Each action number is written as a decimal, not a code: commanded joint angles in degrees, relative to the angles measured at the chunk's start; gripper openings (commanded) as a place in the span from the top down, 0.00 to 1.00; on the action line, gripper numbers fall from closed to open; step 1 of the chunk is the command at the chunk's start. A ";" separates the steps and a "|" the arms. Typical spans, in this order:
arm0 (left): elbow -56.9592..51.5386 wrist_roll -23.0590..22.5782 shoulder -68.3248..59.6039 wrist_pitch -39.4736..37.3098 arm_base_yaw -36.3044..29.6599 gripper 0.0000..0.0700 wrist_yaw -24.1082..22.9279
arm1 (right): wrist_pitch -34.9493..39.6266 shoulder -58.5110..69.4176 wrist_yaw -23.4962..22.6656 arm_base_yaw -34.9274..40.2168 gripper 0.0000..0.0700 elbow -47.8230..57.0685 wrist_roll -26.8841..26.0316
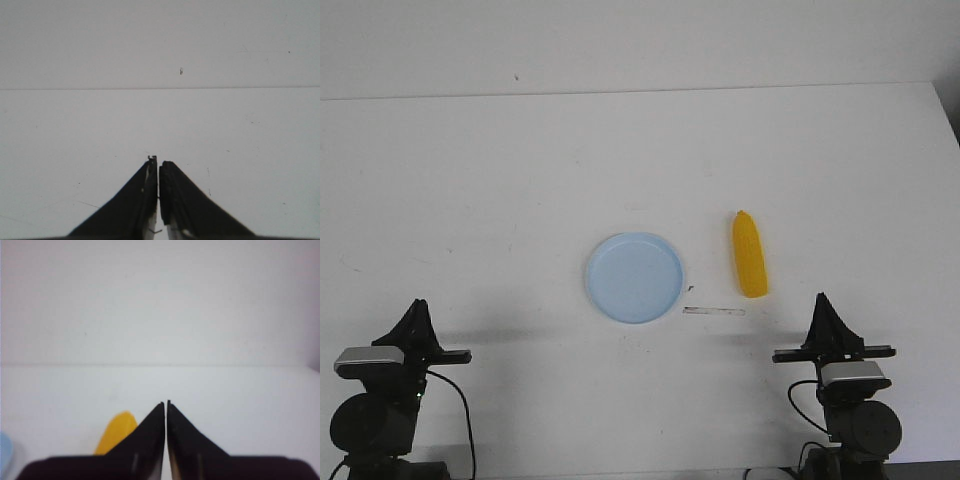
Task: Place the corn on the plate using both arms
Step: 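Reach the right gripper over the yellow corn and grasp it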
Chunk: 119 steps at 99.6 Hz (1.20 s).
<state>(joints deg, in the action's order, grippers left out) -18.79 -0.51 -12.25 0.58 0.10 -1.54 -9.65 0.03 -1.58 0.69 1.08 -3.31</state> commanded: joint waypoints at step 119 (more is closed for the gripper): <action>-0.11 -0.35 0.13 -0.66 0.00 1.00 0.02 | 52.35 78.42 6.38 15.08 0.99 66.58 -10.58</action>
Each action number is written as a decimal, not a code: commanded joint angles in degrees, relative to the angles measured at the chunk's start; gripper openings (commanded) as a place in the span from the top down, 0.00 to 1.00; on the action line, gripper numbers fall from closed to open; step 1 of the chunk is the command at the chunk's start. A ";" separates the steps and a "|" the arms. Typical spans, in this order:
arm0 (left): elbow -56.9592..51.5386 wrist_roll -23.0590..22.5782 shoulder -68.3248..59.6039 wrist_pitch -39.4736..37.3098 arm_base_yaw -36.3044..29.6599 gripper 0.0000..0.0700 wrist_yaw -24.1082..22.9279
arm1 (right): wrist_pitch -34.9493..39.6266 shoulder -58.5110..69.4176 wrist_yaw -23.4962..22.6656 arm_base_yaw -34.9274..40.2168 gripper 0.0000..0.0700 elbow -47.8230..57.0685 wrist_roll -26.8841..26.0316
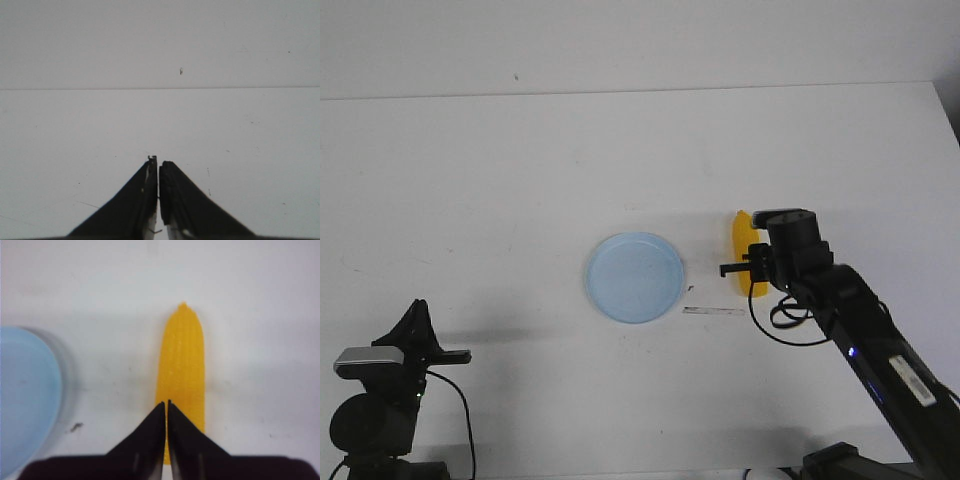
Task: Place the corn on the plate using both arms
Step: 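Reach the right gripper over the yellow corn and grasp it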
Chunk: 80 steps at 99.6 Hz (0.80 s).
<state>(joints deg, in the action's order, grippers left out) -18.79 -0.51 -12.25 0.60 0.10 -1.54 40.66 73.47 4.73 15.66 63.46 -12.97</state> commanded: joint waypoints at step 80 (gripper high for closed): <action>-0.11 -0.35 0.13 -0.66 0.00 1.00 0.02 | 7.34 27.06 -4.94 -5.18 0.21 17.86 -0.20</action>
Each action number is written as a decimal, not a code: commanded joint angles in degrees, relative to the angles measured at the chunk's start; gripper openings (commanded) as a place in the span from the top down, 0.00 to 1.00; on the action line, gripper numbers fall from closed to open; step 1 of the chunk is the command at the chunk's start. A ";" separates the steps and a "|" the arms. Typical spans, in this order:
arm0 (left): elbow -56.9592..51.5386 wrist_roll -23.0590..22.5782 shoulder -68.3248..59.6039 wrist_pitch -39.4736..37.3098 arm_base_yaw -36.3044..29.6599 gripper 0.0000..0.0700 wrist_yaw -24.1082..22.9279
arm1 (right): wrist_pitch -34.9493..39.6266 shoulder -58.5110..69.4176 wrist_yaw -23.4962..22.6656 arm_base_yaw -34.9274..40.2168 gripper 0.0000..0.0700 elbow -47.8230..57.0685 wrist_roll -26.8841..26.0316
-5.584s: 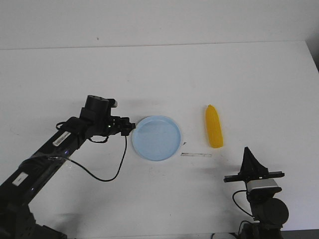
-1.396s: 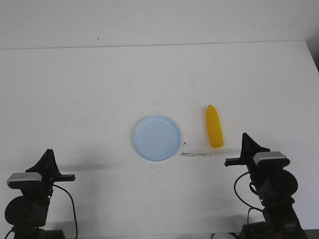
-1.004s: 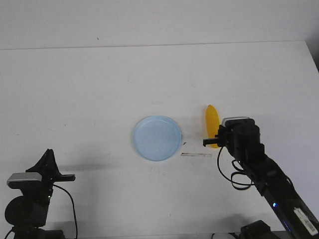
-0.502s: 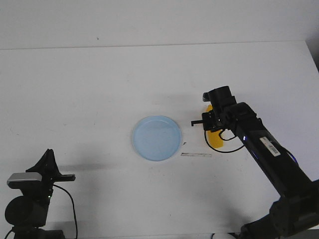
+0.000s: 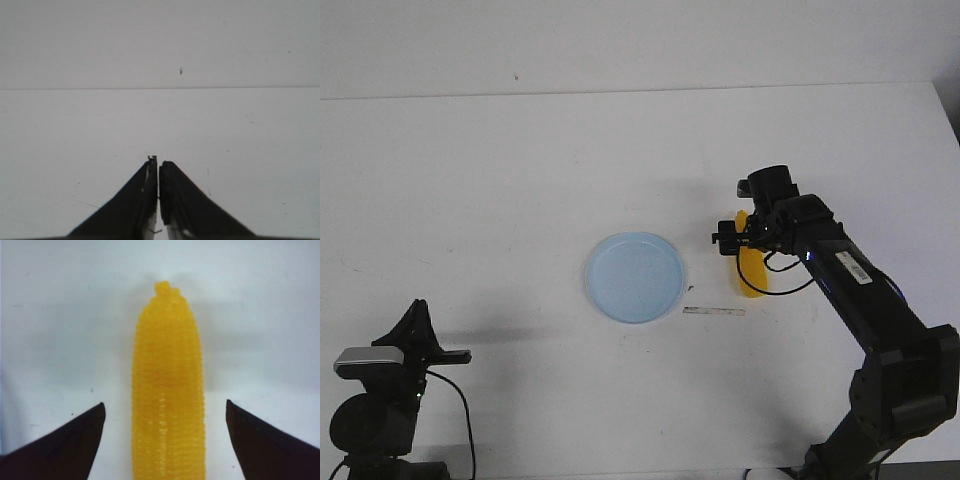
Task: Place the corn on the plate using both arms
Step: 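Reach the right gripper over the yellow corn and grasp it, then lift the corn with the right gripper and carry it over the plate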
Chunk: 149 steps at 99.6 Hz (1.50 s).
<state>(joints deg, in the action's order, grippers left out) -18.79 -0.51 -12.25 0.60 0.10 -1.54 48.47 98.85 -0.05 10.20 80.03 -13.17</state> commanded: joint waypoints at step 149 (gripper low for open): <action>-0.11 -0.35 0.13 -0.66 0.00 1.00 0.02 | -6.12 0.59 -27.30 10.88 0.52 1.40 -1.86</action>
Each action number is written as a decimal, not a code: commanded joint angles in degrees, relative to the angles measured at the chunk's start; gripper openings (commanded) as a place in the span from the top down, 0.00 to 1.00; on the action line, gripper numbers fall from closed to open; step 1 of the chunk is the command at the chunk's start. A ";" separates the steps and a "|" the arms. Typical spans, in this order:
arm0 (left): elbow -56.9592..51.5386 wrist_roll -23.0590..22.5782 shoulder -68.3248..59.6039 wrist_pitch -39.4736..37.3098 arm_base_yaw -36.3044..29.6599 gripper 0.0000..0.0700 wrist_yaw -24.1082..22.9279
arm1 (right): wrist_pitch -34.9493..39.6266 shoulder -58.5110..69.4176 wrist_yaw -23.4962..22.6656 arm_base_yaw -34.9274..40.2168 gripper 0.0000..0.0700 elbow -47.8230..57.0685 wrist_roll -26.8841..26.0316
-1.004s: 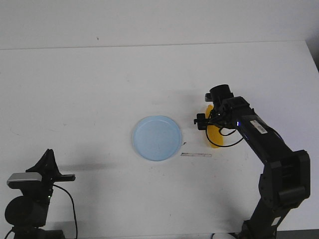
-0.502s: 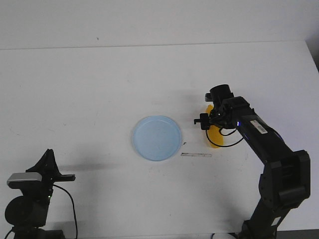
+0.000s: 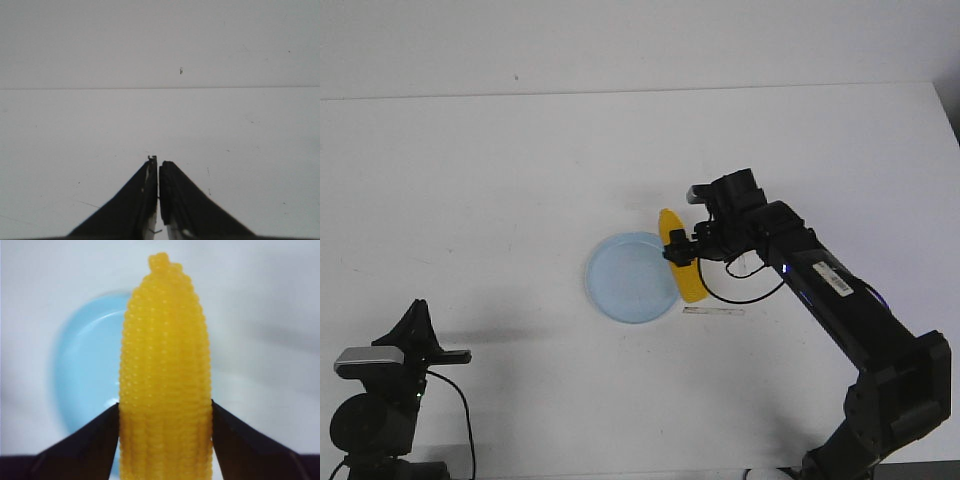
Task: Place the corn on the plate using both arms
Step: 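Lift the corn with the right gripper and carry it over the plate, then lower the corn onto the plate and open the right gripper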
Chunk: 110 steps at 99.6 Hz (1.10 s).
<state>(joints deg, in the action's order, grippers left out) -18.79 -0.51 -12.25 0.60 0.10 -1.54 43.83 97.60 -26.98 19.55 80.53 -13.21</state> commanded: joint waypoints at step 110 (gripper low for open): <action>-0.11 -0.35 0.13 -0.66 0.00 1.00 0.02 | -10.19 10.47 1.99 9.55 0.32 0.87 -6.23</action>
<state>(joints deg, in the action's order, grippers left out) -18.79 -0.51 -12.25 0.62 0.10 -1.54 34.02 107.13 -25.06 28.51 80.51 -19.79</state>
